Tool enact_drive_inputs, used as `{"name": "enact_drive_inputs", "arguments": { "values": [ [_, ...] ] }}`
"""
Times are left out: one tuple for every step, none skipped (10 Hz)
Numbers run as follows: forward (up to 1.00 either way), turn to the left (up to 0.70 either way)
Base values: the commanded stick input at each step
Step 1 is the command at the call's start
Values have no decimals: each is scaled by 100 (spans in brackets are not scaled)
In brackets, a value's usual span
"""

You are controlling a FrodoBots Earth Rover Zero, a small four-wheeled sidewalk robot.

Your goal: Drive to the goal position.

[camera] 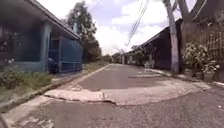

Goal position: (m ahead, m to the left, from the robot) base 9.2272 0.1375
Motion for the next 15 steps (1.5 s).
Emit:
{"name": "enact_drive_inputs", "arguments": {
  "values": [
    [74, 0],
    [70, 0],
    [70, 0],
    [70, 0],
    [70, 0],
    [70, 0],
    [70, 0],
    [70, 0],
    [70, 0],
    [70, 0],
    [70, 0],
    [70, 0],
    [70, 0],
    [70, 0],
    [70, 0]
  ]
}}
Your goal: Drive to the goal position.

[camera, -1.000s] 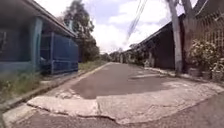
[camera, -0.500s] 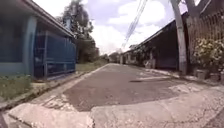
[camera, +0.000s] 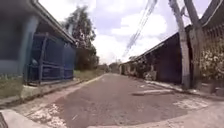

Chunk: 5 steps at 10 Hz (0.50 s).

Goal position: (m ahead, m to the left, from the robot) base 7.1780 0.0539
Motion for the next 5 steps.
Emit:
{"name": "enact_drive_inputs", "arguments": {
  "values": [
    [70, 0],
    [70, 0],
    [70, 0],
    [70, 0],
    [70, 0]
  ]
}}
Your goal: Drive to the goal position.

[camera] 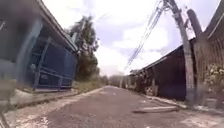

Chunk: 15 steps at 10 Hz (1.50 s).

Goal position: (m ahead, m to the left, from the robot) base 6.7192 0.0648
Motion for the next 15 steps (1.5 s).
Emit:
{"name": "enact_drive_inputs", "arguments": {
  "values": [
    [70, 0],
    [70, 0],
    [70, 0],
    [70, 0],
    [70, 0],
    [70, 0],
    [70, 0],
    [70, 0],
    [70, 0],
    [70, 0],
    [70, 0],
    [70, 0],
    [70, 0],
    [70, 0],
    [70, 0]
  ]
}}
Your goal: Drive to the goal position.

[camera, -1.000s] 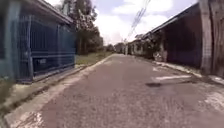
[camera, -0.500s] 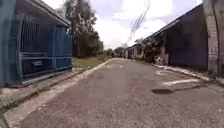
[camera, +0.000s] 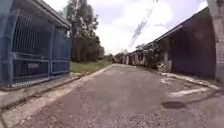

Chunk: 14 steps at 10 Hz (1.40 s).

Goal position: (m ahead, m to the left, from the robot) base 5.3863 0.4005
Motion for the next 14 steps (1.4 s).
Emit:
{"name": "enact_drive_inputs", "arguments": {
  "values": [
    [70, 0],
    [70, 0],
    [70, 0],
    [70, 0],
    [70, 0],
    [70, 0],
    [77, 0],
    [85, 0],
    [85, -6],
    [85, -27],
    [85, -17],
    [85, 0],
    [85, 0],
    [85, 0]
  ]
}}
